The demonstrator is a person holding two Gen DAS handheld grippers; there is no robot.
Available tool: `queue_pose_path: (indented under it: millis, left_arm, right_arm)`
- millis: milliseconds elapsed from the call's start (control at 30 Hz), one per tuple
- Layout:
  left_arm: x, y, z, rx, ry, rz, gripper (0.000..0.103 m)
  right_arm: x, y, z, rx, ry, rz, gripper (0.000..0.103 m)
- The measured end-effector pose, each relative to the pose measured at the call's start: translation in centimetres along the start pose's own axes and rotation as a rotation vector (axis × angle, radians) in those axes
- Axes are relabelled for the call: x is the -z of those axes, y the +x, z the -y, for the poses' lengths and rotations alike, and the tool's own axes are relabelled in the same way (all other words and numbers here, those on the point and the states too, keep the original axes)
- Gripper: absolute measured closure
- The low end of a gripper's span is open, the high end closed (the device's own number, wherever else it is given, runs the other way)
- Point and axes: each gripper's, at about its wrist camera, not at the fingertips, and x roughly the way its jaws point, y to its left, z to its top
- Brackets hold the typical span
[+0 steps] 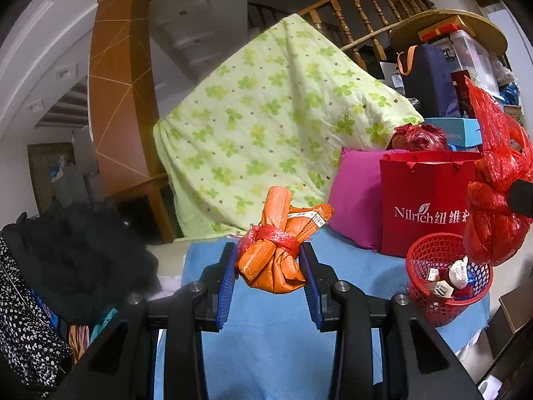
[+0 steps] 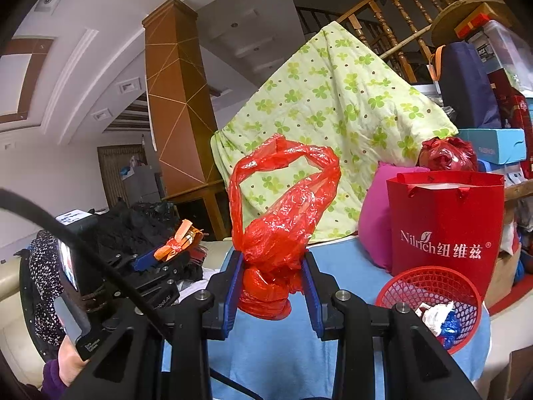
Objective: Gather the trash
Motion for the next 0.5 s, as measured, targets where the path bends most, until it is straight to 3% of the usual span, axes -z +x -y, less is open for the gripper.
queue_pose_path:
  millis: [500]
  left_arm:
    - [0.1,0.0,1.4,0.026,0.037,-0.024,0.064]
  right_arm:
    - [0.6,-1.0,1.5,0.024,0.04,-0.003,0.066]
